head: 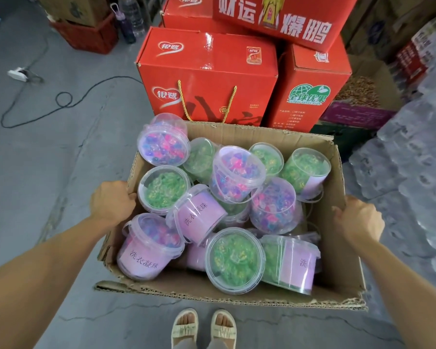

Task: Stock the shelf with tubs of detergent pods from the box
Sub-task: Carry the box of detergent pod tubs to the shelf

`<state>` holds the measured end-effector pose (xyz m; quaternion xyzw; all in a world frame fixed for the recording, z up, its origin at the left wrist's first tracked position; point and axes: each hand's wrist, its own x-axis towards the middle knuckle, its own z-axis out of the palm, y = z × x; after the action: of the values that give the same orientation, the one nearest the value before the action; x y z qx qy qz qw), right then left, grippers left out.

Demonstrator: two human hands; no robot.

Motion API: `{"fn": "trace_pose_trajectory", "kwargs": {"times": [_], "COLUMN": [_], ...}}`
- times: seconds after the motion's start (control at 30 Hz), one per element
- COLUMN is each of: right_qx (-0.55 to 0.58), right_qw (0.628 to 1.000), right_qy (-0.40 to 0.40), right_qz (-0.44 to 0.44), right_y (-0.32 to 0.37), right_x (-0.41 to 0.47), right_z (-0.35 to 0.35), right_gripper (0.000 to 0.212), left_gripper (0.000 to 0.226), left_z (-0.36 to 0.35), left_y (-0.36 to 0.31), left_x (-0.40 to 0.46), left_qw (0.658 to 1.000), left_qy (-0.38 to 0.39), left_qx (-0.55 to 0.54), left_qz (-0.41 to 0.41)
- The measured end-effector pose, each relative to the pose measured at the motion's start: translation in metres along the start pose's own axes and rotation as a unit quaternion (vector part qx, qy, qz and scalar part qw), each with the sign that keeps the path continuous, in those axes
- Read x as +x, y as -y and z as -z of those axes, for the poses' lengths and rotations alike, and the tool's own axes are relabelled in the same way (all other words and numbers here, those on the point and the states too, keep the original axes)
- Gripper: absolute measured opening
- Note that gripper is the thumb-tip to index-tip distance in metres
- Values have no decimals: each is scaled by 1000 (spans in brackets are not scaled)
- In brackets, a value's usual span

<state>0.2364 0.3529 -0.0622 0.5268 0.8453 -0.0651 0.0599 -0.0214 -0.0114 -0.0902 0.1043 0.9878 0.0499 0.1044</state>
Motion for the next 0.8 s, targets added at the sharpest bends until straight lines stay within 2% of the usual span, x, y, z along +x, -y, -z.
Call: {"fn": "trace_pose_trajectory", "kwargs": {"times": [0.43,0.67,0.8], "right_qx": [-7,-4,-4], "right_qw": [999,999,999], "right_qy": [16,10,9], "right_qz": [34,43,52], "right_y": [5,12,12], "right_x": [-30,-38,-34], "right_z": [12,12,12], "right_gripper": [23,22,22], "left_gripper": [18,27,22], "left_z": [11,9,4], "left_y": [35,45,45], "left_x": [-34,-47,-51], "left_qw": [999,998,997], "left_qy": [25,19,17], "left_qx": [-7,-44,-47], "left_qz": [29,47,59]}}
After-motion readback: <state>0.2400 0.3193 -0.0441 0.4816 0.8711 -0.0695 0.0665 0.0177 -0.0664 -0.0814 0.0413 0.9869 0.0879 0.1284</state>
